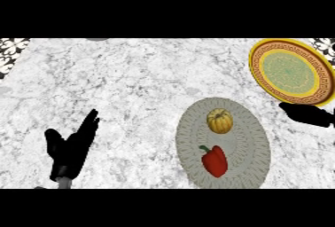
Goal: Pick the squash from the placemat and place it in the plate
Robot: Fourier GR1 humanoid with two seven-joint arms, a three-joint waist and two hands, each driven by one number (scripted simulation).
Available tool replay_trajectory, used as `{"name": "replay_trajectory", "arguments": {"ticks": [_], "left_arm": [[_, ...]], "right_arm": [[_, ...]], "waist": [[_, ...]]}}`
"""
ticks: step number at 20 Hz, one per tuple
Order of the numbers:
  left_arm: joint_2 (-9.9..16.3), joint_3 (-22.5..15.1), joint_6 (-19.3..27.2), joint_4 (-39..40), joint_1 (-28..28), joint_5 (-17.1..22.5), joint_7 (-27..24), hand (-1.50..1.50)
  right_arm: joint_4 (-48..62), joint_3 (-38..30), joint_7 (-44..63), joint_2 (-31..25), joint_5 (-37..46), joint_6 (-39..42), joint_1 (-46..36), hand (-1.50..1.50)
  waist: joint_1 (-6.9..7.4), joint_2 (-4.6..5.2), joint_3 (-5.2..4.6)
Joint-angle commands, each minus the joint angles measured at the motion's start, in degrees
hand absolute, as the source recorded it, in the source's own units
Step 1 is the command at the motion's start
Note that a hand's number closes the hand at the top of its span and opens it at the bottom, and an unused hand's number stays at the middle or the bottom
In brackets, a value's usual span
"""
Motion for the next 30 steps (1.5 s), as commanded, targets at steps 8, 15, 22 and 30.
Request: {"name": "replay_trajectory", "arguments": {"ticks": [8,15,22,30], "left_arm": [[-1.62,-1.24,-0.44,3.15,-2.63,-1.15,1.46,0.0],[-2.23,-1.61,-0.56,2.37,-2.55,-1.24,2.41,0.0],[-2.44,-0.65,-0.15,2.49,-3.45,-1.35,3.49,0.0],[-3.8,-0.11,0.64,3.08,-2.06,-2.45,1.96,0.0]], "right_arm": [[5.99,9.0,22.79,9.59,-5.89,27.04,-12.12,-1.5],[17.15,11.32,25.57,19.87,-2.64,29.75,-16.08,-1.5],[26.81,10.57,25.6,28.75,3.5,28.29,-15.22,-1.5],[30.71,5.92,25.29,36.41,7.39,28.58,-15.92,-1.5]], "waist": [[1.99,0.69,-0.16],[1.86,0.58,-0.03],[0.3,0.44,0.15],[-0.18,0.27,0.23]]}}
